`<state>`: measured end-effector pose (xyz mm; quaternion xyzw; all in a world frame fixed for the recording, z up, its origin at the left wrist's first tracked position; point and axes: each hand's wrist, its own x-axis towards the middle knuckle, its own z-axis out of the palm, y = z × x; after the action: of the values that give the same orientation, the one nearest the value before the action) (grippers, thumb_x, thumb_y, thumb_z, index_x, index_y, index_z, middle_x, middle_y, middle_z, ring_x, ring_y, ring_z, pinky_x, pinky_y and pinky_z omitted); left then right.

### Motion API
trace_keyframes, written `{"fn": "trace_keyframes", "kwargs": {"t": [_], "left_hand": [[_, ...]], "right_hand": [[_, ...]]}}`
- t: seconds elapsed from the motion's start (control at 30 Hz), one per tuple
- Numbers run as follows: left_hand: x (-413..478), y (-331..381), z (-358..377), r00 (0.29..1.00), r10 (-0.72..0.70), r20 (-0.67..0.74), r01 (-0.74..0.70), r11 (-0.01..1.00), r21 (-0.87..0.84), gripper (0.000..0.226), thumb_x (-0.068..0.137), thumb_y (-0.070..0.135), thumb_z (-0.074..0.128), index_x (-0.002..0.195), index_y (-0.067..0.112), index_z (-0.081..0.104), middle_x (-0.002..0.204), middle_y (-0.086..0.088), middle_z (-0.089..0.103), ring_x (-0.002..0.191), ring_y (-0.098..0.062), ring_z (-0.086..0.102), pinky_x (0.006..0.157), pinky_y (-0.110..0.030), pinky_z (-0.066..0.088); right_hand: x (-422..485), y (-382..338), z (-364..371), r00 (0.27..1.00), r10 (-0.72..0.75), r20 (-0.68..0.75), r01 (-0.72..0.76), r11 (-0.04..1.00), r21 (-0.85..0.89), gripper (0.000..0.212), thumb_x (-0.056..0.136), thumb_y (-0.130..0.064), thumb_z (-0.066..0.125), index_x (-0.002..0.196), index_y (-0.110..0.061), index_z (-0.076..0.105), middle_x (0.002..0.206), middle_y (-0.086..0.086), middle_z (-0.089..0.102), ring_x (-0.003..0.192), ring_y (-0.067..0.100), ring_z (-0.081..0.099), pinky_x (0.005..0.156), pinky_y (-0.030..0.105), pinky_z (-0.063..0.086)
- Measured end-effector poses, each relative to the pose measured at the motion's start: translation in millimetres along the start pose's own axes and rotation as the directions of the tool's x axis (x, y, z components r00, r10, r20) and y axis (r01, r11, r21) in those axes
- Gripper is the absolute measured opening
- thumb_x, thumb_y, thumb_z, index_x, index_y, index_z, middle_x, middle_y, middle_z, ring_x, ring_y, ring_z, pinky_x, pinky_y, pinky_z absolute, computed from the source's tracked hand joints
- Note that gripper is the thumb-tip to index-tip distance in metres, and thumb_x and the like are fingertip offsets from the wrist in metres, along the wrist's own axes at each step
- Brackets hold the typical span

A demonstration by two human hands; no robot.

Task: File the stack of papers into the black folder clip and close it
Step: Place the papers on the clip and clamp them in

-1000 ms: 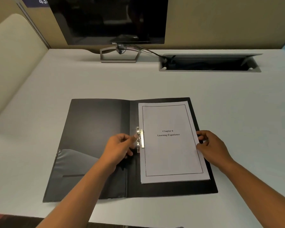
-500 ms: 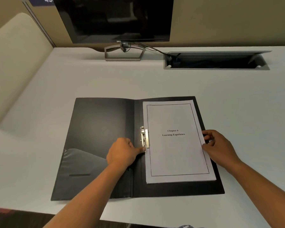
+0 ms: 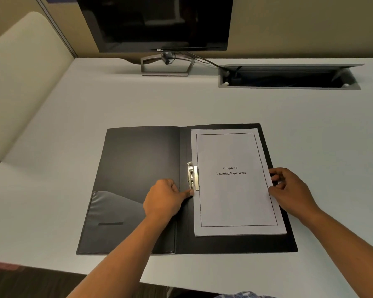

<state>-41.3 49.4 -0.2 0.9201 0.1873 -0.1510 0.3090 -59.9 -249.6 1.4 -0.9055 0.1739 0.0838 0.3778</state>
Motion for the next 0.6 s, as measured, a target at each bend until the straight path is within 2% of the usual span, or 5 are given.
{"fn": "trace_keyframes", "kwargs": {"t": [0.2,0.3,0.37,0.5,0.6], "left_hand": [[-8,-2,-2,0.999,0.034,-0.029,-0.035,0.999,-0.007,0.048,0.071,0.057,0.076,0.069,0.012,0.059,0.059,0.000,0.063,0.062,-0.019,0.064,0.059,-0.034,0.052],[-19,-5,-9,0.992,0.129,-0.012,-0.129,0.992,0.002,0.042,0.077,0.055,0.072,0.071,0.015,0.060,0.063,0.000,0.066,0.063,-0.016,0.065,0.060,-0.033,0.054],[-23,-12,-25,0.980,0.193,-0.050,-0.194,0.981,-0.020,0.034,0.081,0.056,0.067,0.074,0.023,0.061,0.063,0.006,0.065,0.061,-0.009,0.062,0.057,-0.028,0.051],[-13,-49,-73,0.942,0.172,-0.287,-0.212,0.970,-0.116,0.029,0.082,0.050,0.069,0.098,0.026,0.065,0.088,0.010,0.065,0.072,-0.002,0.060,0.067,-0.024,0.049],[-6,-87,-109,0.845,0.044,-0.532,-0.137,0.981,-0.137,0.024,0.085,0.038,0.069,0.102,0.021,0.066,0.105,0.002,0.063,0.082,-0.011,0.061,0.073,-0.025,0.044]], "right_hand": [[-2,-4,-1,1.000,0.011,0.004,-0.011,1.000,0.003,0.044,0.083,-0.004,0.064,0.124,-0.015,0.053,0.103,0.003,0.058,0.077,0.015,0.057,0.076,0.031,0.045],[-3,-5,-1,1.000,0.010,0.010,-0.009,1.000,-0.009,0.045,0.082,-0.003,0.065,0.124,-0.014,0.053,0.102,0.005,0.059,0.078,0.019,0.057,0.076,0.033,0.046],[-4,-6,-3,1.000,0.017,0.024,-0.017,1.000,-0.015,0.046,0.082,-0.002,0.065,0.125,-0.014,0.053,0.101,0.006,0.059,0.079,0.020,0.057,0.076,0.034,0.046],[-5,-6,-6,0.999,0.026,0.031,-0.026,1.000,-0.013,0.042,0.083,-0.003,0.065,0.123,-0.015,0.054,0.100,0.007,0.061,0.083,0.022,0.058,0.077,0.038,0.048],[-4,-9,-8,0.998,0.056,0.024,-0.056,0.998,0.007,0.035,0.085,-0.003,0.063,0.117,-0.016,0.057,0.100,0.007,0.063,0.091,0.026,0.059,0.084,0.045,0.049]]}}
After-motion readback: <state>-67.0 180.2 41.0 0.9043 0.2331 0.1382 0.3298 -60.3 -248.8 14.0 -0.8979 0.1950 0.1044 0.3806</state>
